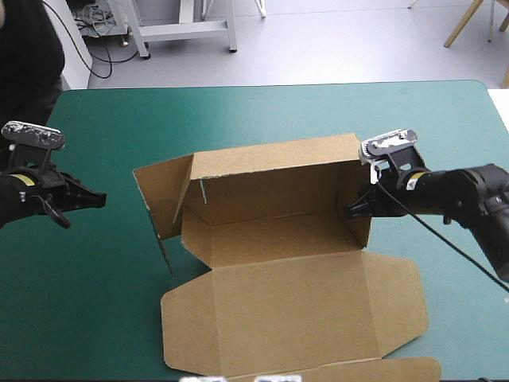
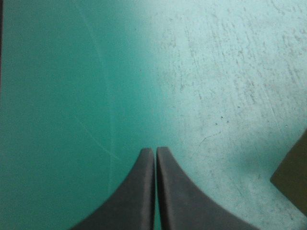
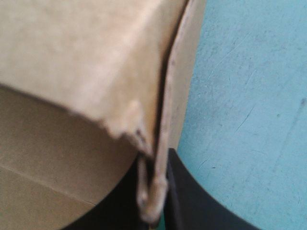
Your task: Fold the box
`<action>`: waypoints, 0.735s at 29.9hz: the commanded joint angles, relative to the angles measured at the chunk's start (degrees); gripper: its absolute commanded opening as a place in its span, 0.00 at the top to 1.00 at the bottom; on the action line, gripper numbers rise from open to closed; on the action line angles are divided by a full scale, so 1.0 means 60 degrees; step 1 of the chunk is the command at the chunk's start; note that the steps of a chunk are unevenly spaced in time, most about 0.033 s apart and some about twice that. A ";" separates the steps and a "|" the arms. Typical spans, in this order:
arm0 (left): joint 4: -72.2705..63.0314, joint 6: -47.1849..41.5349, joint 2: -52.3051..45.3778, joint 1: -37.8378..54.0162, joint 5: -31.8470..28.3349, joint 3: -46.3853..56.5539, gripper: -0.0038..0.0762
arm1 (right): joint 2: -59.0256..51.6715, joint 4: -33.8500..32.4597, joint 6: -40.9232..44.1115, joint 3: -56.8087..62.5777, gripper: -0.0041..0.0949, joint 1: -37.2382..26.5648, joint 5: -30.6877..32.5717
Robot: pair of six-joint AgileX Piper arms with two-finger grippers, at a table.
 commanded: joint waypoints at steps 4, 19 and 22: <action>-0.0248 -0.0016 -0.0266 0.0004 -0.0467 -0.0222 0.96 | 0.1818 0.0013 0.0077 -0.1559 0.98 0.0018 0.1456; -0.0289 -0.0016 -0.0266 0.0004 -0.0326 -0.0222 0.96 | 0.5350 0.0013 0.0476 -0.3973 0.98 0.0018 0.1314; -0.0248 -0.0016 -0.0266 0.0004 -0.0387 -0.0222 0.96 | 0.5561 -0.0005 0.0386 -0.4045 0.95 0.0018 0.0913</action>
